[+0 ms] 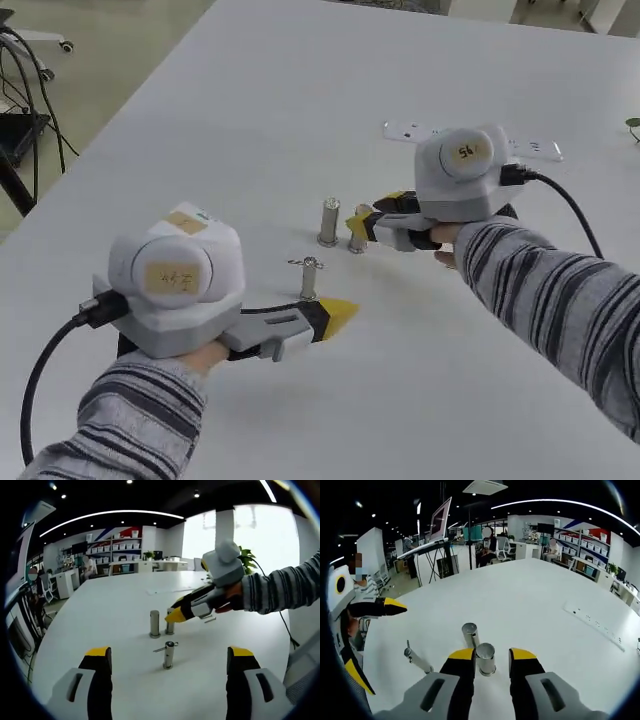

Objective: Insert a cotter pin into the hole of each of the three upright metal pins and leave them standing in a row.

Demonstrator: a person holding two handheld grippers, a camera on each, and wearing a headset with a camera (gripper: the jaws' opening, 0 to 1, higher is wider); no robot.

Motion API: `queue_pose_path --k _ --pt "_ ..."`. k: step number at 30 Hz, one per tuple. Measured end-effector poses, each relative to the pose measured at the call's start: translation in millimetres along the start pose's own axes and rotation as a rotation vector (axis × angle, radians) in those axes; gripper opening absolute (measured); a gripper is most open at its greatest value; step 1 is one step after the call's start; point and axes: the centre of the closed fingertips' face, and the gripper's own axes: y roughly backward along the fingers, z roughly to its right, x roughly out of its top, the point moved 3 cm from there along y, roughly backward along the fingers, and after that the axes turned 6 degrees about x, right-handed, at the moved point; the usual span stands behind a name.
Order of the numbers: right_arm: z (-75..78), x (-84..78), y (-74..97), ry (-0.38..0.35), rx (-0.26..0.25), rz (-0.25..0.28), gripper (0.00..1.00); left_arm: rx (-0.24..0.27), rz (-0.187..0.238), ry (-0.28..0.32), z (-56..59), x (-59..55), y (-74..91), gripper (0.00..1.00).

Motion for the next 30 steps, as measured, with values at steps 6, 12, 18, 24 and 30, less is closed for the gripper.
queue_pose_path --k 6,12,18,24,30 --pt "-3.8 -0.8 -4.6 -0.073 0.022 0.036 0.18 0.015 -0.014 0.003 -0.3 -1.9 0.2 0.99" --pt "-4.8 1.8 -8.5 -0.108 0.041 0.074 0.11 0.006 -0.019 0.030 1.8 -2.6 -0.3 0.99" --pt "-6.8 3.3 -6.4 -0.104 0.038 0.074 0.11 -0.004 -0.026 0.031 4.3 -3.3 -1.8 0.99" --pt "-8.6 5.7 0.2 -0.105 0.013 0.061 0.09 0.002 -0.020 0.029 3.5 -1.4 -1.6 0.99" --pt "-12.5 2.5 7.3 -0.093 -0.004 0.054 0.09 -0.013 -0.027 0.031 6.1 -2.1 -1.9 0.99"
